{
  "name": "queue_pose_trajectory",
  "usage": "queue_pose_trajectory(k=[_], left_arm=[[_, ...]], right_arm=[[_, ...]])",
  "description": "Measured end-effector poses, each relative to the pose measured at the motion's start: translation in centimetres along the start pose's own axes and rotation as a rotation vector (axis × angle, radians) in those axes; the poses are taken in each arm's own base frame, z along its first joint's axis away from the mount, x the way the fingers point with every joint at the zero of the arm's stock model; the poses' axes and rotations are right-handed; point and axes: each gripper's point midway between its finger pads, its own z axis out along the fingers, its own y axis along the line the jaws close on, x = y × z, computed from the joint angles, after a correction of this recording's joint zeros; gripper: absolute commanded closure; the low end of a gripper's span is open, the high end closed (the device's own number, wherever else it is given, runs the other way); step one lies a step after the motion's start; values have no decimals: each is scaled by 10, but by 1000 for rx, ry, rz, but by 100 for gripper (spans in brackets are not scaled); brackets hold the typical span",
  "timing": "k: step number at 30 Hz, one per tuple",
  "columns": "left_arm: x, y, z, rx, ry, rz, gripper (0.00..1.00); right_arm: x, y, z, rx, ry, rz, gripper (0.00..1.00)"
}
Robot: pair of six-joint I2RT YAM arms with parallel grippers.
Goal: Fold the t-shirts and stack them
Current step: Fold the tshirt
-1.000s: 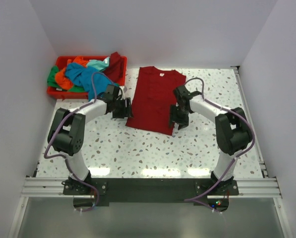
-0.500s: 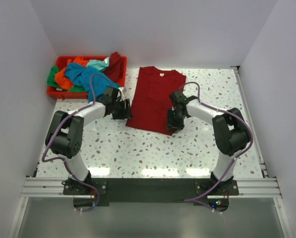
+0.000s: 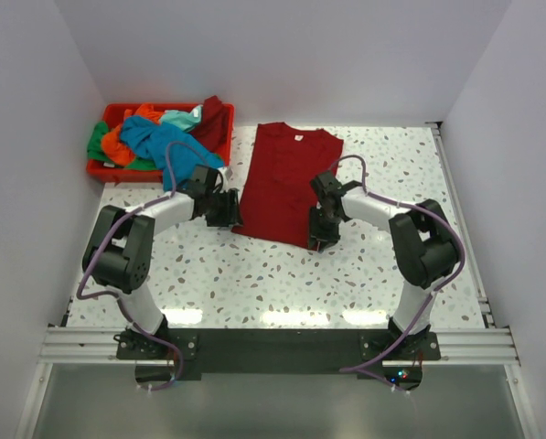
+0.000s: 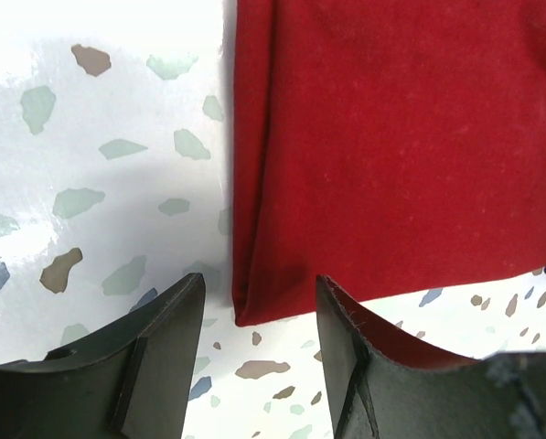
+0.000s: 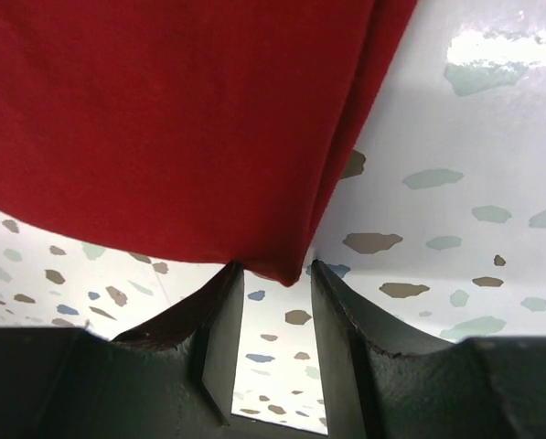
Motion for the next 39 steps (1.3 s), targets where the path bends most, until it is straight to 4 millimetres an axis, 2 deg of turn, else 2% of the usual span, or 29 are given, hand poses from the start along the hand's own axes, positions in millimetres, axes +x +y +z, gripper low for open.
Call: queue_pose_trajectory(k=[6, 12, 20, 25, 29, 32, 33, 37, 39], left_arm=[[0, 0, 0, 0, -1, 0, 47], [-1, 2, 0, -14, -6, 1, 52], [6, 7, 1, -37, 5, 8, 53], [11, 3, 2, -28, 2, 22, 55], [14, -1, 3, -20, 5, 32, 64], [17, -4, 4, -17, 11, 40, 74], [18, -4, 4, -17, 13, 41, 81], [24, -6, 6, -25, 21, 46, 100], [25, -8, 6, -26, 22, 52, 100]], right_arm=[[3, -4, 3, 11, 6, -3, 69], [1, -5, 4, 18, -1, -11, 89], [1, -5, 4, 16, -4, -12, 90], [1, -5, 4, 17, -4, -12, 91], [1, -5, 4, 17, -4, -12, 91], [1, -5, 4, 17, -3, -12, 91], [0, -5, 4, 17, -4, -12, 92], [1, -5, 4, 17, -4, -12, 96], [1, -5, 4, 17, -4, -12, 98]])
